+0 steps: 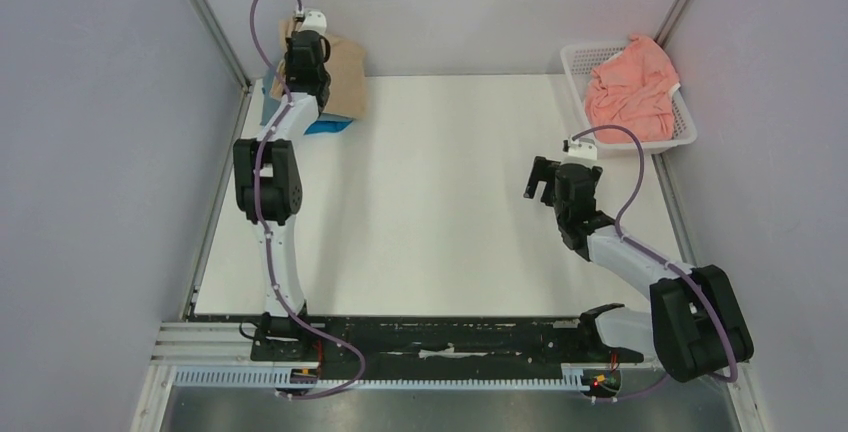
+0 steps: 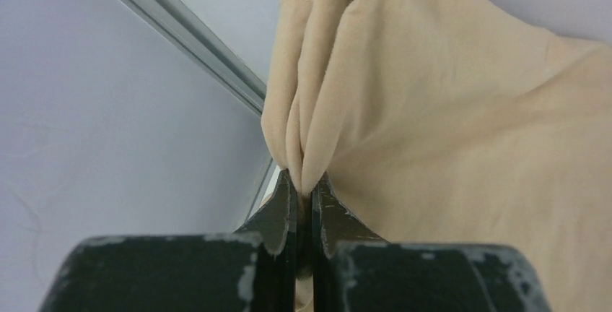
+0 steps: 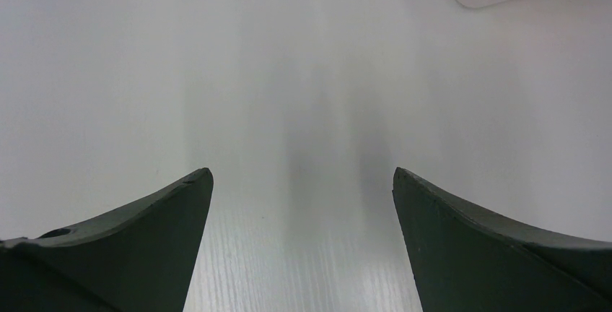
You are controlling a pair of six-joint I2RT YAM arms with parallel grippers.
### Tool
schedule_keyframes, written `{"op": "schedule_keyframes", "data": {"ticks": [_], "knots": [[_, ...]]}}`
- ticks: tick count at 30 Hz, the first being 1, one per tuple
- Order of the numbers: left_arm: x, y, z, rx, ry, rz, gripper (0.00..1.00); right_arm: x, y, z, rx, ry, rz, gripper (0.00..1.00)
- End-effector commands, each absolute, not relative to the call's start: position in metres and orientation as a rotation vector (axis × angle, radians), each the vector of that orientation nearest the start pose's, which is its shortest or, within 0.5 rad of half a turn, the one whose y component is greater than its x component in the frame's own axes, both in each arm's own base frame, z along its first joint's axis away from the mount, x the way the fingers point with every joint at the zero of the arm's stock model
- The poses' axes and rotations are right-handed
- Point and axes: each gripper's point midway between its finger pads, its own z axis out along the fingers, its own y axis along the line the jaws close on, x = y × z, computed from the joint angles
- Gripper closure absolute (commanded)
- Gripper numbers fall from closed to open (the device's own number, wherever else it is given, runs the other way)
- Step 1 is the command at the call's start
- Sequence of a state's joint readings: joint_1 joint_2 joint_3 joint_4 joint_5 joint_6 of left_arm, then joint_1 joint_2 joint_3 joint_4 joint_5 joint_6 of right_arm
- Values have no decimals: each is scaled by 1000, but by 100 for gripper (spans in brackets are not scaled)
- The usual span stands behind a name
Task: Fold and stack the t-shirts
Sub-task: Put the neatly folded tshirt into the corner of the board with the left arm
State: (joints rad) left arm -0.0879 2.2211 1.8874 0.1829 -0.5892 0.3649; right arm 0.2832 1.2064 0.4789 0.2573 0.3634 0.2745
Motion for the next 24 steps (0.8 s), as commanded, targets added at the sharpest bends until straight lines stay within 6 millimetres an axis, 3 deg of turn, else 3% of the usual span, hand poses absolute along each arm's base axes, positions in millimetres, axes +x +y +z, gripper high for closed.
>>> {"op": "schedule_keyframes", "data": {"ticks": [1,3,6,13,15,17,21,24], "knots": [[657,94,247,-130,1636,646,98,363,50,110,237,1975,-7,2],[656,125,241,-199,1634,650,98,365,52,108,237,1983,-3,2],[661,147,229,-241,1664,584,98,366,53,107,233,1991,-3,2],[675,144,195,-228,1724,432,95,368,56,106,221,2001,14,2],[672,158,191,-315,1719,485,69,368,56,106,219,2004,12,2],[665,170,193,-392,1707,547,24,368,56,107,220,2005,6,2],[643,184,210,-569,1646,588,21,368,56,111,218,2001,5,2],[625,175,216,-649,1620,503,20,366,56,114,222,1997,14,2]]}}
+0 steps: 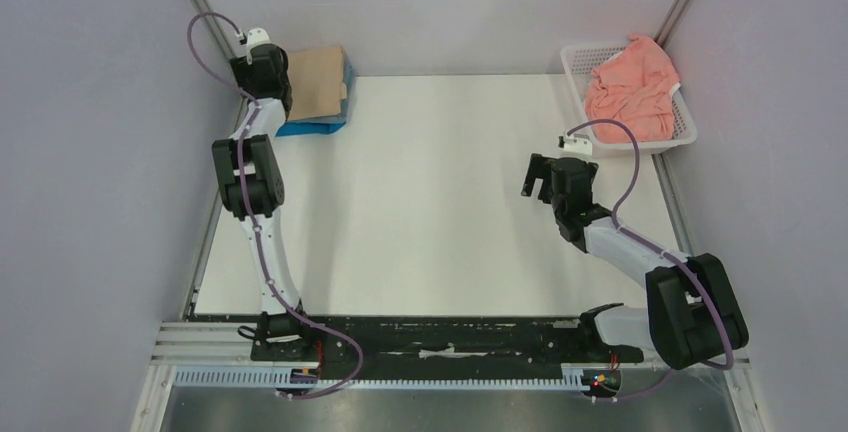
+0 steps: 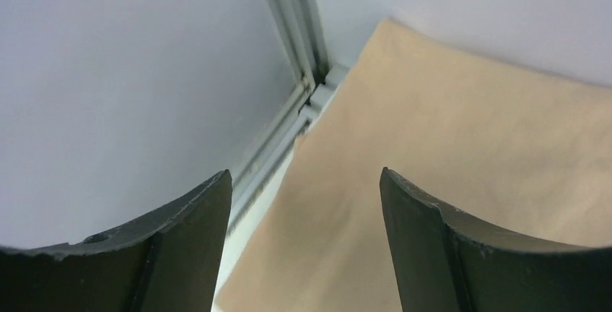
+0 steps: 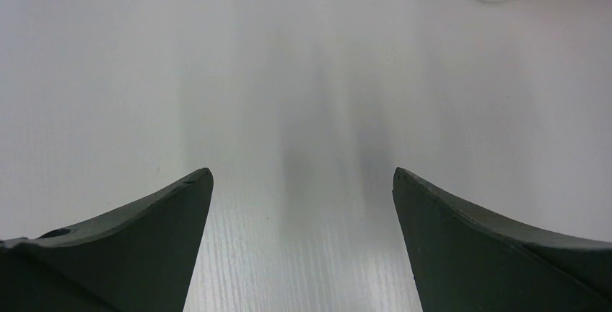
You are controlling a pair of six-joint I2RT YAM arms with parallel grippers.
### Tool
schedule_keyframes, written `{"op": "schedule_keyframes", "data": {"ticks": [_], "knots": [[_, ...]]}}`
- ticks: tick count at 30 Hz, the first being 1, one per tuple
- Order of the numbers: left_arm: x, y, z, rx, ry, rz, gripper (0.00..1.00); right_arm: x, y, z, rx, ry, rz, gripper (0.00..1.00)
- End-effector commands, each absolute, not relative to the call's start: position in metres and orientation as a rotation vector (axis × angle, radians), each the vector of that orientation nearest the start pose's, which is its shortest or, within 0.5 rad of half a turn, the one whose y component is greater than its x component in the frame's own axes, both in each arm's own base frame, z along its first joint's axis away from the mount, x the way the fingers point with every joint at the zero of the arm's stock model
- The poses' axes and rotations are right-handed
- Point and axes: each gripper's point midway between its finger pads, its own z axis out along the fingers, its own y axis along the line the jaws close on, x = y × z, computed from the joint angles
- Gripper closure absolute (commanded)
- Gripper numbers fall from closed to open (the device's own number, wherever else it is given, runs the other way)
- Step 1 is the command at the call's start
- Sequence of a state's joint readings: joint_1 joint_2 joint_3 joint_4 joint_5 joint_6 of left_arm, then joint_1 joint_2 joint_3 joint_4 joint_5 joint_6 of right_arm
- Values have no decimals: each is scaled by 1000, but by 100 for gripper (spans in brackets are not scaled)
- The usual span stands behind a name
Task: Fold and stack the t-shirts
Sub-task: Put the neatly folded tshirt into the corner of the board with the left arm, then reset both arms
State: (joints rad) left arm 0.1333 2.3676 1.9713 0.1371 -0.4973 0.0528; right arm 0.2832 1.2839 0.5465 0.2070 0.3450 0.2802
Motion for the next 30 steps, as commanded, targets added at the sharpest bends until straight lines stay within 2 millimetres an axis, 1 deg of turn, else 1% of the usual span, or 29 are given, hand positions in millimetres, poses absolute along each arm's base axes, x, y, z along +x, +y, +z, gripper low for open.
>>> {"op": "schedule_keyframes", "data": {"ticks": [1,3,6,7,8,9,10,11,13,14,16,18,20,22,24,25,26,27,28,30], "knots": [[621,168,217,-666,1606,456,20,365,56,115,223,1992,24,2],[606,154,219,-703,1578,371,19,362,60,118,209,1986,55,2],[589,123,229,-715,1547,277,19,355,65,116,194,1981,94,2],[584,107,226,-717,1554,239,19,351,67,113,188,1977,114,2],[579,93,230,-730,1545,186,18,349,70,114,180,1964,142,2],[575,72,233,-739,1539,126,18,345,71,112,172,1960,160,2],[571,44,239,-707,1545,66,18,341,73,110,163,1957,175,2],[566,22,244,-688,1551,35,18,338,74,109,152,1950,185,2],[548,-13,253,-672,1566,3,18,331,73,110,134,1937,195,2],[540,-36,257,-647,1583,-36,18,326,73,107,122,1937,198,2],[521,-81,267,-532,1634,-158,17,318,72,105,110,1927,204,2],[500,-125,263,-392,1750,-291,17,309,72,103,100,1916,220,2],[471,-159,251,-276,1859,-400,17,300,70,101,99,1896,227,2],[440,-179,241,-194,1896,-456,17,294,67,101,107,1875,232,2],[403,-190,236,-123,1910,-481,17,288,66,101,115,1857,242,2],[384,-195,227,-91,1939,-490,17,285,66,100,114,1849,250,2],[365,-196,219,-66,1966,-494,17,282,66,99,115,1843,261,2],[346,-200,217,-44,1975,-508,17,278,66,96,117,1843,268,2],[330,-201,207,-27,1998,-514,17,274,66,91,121,1848,274,2],[302,-197,192,-20,2024,-531,17,266,64,84,135,1847,285,2]]}}
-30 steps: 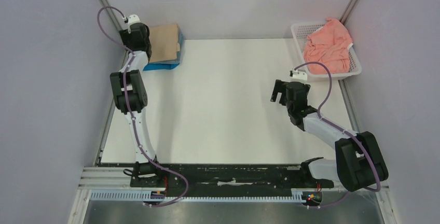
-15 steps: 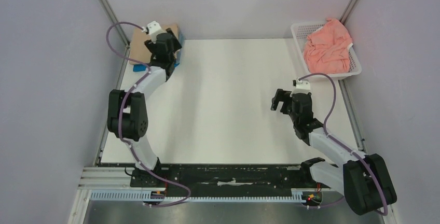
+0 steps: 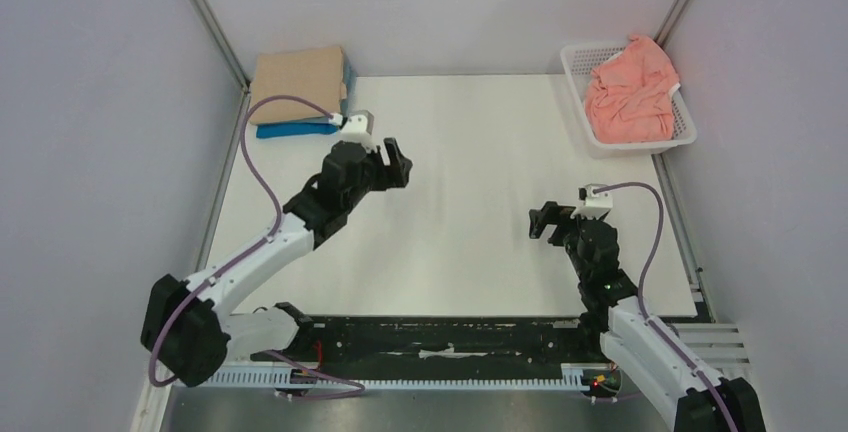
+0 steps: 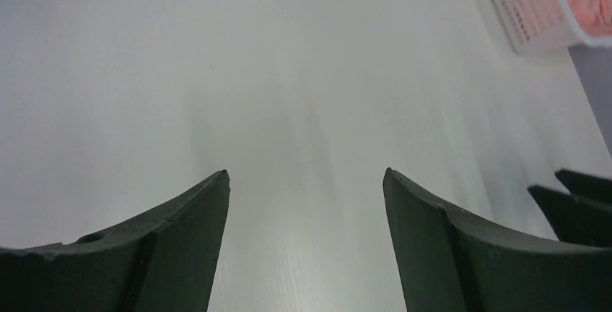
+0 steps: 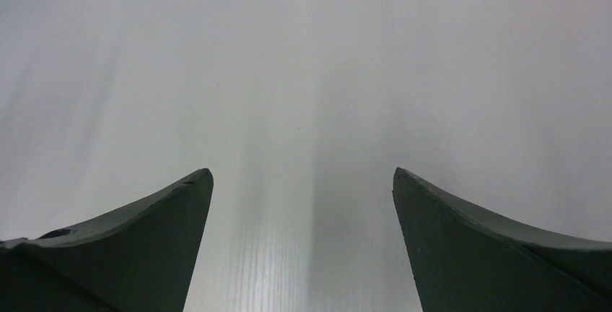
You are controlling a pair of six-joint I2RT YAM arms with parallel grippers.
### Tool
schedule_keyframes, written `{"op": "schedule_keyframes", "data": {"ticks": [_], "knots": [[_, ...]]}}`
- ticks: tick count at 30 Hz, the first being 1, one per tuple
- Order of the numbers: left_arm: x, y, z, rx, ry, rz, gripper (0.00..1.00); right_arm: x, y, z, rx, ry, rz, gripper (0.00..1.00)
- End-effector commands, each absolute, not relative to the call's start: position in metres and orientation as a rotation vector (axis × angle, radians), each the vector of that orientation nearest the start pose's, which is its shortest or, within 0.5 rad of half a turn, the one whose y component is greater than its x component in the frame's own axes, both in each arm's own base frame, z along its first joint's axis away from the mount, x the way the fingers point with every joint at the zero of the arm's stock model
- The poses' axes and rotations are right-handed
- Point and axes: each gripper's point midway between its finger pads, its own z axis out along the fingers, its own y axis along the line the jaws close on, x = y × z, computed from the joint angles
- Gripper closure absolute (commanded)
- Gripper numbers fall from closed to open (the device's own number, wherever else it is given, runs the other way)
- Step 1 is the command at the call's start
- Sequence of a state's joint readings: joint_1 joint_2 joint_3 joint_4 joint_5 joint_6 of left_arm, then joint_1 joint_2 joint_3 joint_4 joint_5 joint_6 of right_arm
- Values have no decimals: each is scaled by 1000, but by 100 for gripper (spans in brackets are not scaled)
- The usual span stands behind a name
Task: Fold and stack the t-shirts
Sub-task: Reset both arms
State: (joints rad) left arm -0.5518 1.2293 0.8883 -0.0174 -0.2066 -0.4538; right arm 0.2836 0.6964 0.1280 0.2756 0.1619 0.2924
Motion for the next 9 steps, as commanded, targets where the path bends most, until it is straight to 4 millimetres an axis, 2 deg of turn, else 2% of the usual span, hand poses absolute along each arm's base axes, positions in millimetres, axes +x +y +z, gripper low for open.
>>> {"op": "schedule_keyframes", "data": {"ticks": [1,3,6,9], "knots": [[292,-191,180,-39,2053,-519,16,263,64,80,141,1842,297,2],[276,-178,167,-54,2088,-484,16,259,65,78,134,1817,317,2],[263,-160,159,-87,2102,-434,16,253,62,70,131,1800,311,2],[259,-162,173,-81,2058,-483,16,252,61,77,140,1753,315,2]]}}
